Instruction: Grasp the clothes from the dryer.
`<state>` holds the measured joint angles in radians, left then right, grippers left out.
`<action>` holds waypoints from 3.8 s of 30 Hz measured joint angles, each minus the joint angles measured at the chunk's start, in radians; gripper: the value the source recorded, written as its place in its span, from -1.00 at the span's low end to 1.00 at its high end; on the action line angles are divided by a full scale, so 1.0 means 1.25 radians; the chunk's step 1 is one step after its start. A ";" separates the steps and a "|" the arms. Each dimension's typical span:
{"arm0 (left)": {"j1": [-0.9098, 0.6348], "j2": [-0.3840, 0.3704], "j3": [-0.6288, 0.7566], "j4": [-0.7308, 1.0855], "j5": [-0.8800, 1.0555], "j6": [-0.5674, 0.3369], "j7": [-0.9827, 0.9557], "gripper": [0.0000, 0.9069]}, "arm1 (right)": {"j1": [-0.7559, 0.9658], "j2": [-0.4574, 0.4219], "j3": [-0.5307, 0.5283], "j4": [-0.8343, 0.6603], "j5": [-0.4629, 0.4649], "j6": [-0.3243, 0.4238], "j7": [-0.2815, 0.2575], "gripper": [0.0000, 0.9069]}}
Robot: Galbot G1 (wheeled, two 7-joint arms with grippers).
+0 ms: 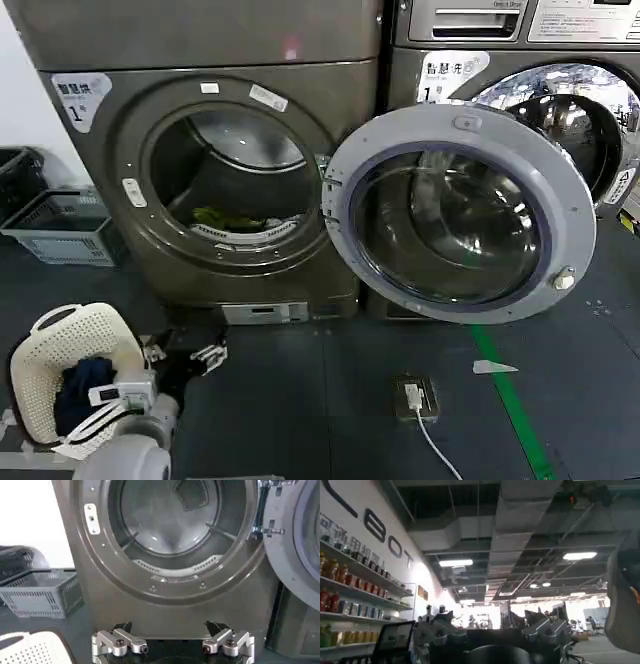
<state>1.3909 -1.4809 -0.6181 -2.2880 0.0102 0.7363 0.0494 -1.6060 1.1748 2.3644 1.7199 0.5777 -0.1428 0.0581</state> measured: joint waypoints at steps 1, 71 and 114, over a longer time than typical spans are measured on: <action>0.001 -0.001 0.000 0.000 0.000 0.000 0.000 1.00 | 0.000 0.000 0.000 0.000 0.000 0.000 0.000 1.00; 0.005 -0.006 0.008 -0.014 0.019 0.000 -0.005 1.00 | 0.019 0.014 -0.029 0.018 -0.004 0.003 -0.003 1.00; -0.086 -0.004 -0.021 0.077 0.172 0.000 0.115 1.00 | 0.025 0.026 -0.046 0.025 -0.041 0.015 -0.003 1.00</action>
<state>1.2831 -1.4856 -0.6446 -2.1923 0.2246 0.7363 0.1934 -1.5747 1.2076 2.3073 1.7507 0.5266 -0.1245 0.0539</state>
